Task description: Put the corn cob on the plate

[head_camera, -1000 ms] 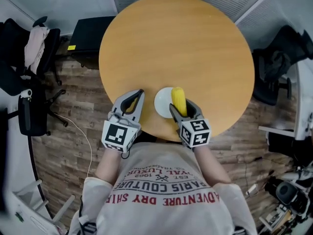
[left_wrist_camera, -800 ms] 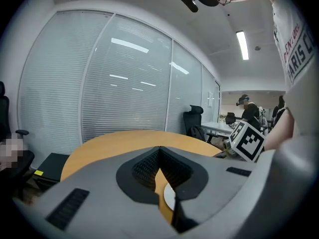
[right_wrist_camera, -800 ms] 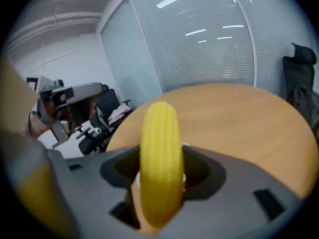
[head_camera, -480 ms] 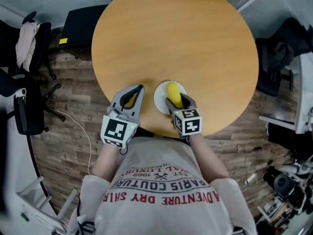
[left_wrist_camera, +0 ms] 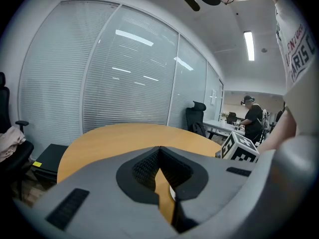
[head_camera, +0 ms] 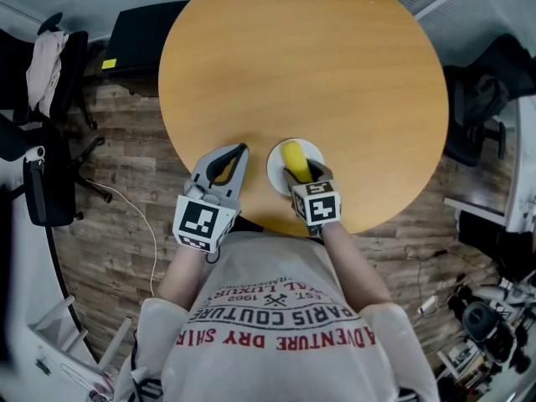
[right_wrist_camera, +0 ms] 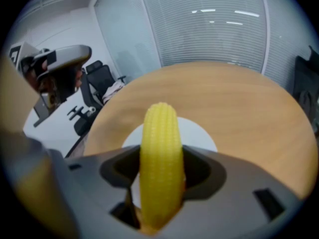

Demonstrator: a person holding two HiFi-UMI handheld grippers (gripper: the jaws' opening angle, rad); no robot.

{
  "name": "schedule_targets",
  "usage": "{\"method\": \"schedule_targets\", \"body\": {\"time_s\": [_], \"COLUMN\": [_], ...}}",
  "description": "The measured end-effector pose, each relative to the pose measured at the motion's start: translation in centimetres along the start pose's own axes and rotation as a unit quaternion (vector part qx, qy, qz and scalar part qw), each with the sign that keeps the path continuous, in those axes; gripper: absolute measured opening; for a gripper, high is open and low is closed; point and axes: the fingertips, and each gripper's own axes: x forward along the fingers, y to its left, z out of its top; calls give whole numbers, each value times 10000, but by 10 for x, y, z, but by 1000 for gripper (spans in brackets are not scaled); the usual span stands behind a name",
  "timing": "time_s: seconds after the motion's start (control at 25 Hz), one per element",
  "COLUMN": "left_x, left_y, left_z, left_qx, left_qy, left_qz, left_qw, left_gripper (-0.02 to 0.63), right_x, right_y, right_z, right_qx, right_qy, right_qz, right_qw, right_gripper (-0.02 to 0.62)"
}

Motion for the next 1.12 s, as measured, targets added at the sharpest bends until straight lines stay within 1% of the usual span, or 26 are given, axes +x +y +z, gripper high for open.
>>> {"method": "schedule_targets", "body": {"time_s": [0.2,0.36,0.68,0.8,0.92,1.0,1.04,1.08,1.12], "left_x": [-1,-3,-10,-12,-14,-16,-18,-19,-21], "left_y": [4,9,5,3,-2,-6,-8,-9,-11], "left_z": [-1,-2,-1,1,3,7,10,12,14], "left_qx": [-12,-115,-96,-82,-46,14,44,71,96], "left_qy": [10,-10,-59,-94,-139,-194,-219,-240,-254], "left_qz": [-3,21,-5,14,-18,-60,-83,-103,-122], "left_qw": [10000,9999,9999,9999,9999,9998,9997,9996,9996], "left_gripper": [32,32,32,32,32,32,33,33,33], "right_x": [4,5,-1,-13,-36,-51,-58,-65,-71], "right_y": [3,3,8,4,1,4,5,6,7], "right_z": [-1,-2,3,14,31,41,46,51,56], "right_qx": [-187,-252,20,154,368,414,417,408,373], "right_qy": [116,151,-40,-328,-921,-1205,-1325,-1437,-1535], "right_qz": [-179,-265,-252,-350,-491,-498,-527,-577,-616], "right_qw": [9996,9992,9997,9987,9939,9906,9889,9871,9855], "right_gripper": [267,267,268,268,267,261,202,118,85]}}
